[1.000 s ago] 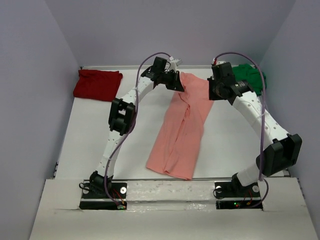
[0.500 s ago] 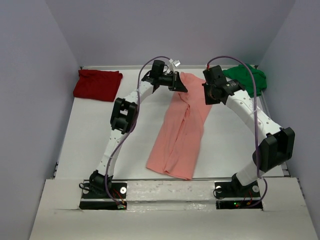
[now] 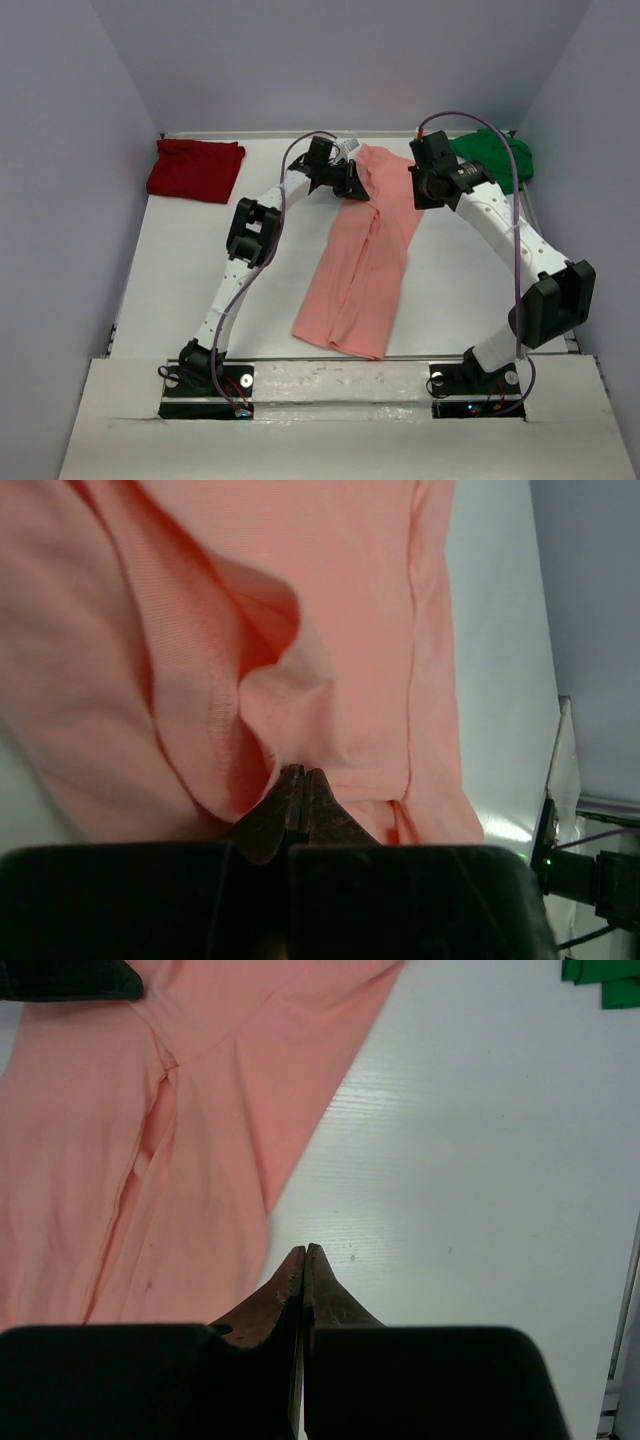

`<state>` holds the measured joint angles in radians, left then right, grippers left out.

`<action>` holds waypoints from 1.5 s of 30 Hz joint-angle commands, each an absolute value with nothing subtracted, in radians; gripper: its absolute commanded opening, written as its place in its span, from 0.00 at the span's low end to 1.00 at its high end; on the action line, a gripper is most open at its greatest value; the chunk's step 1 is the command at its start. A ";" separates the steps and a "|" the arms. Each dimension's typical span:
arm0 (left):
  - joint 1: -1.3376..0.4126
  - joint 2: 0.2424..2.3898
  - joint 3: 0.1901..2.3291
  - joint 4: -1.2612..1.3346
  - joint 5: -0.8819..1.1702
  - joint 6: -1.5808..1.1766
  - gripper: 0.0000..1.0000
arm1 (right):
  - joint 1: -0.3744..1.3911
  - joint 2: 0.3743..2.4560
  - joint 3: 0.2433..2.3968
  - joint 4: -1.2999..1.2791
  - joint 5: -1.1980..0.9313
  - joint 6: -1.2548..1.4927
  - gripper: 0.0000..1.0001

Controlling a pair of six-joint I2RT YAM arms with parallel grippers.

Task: Fold and stack the t-shirts
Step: Rotate the tshirt 90 degrees

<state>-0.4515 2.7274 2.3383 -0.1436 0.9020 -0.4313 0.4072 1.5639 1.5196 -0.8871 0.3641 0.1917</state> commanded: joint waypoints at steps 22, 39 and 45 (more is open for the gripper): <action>-0.331 2.553 2.119 -0.236 0.508 -0.420 0.00 | 0.417 1.522 1.462 -0.879 0.385 0.212 0.00; -0.262 2.425 1.902 -0.173 0.480 -0.445 0.00 | 0.417 1.571 1.434 -0.851 0.357 0.201 0.00; -0.264 2.336 1.845 -0.143 0.436 -0.451 0.00 | 0.417 1.560 1.398 -0.828 0.345 0.199 0.00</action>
<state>-0.2745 2.4325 1.9003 -0.1036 0.5217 -0.4660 0.4072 1.5734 1.4117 -0.8707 0.3565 0.2020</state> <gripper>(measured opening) 0.011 0.010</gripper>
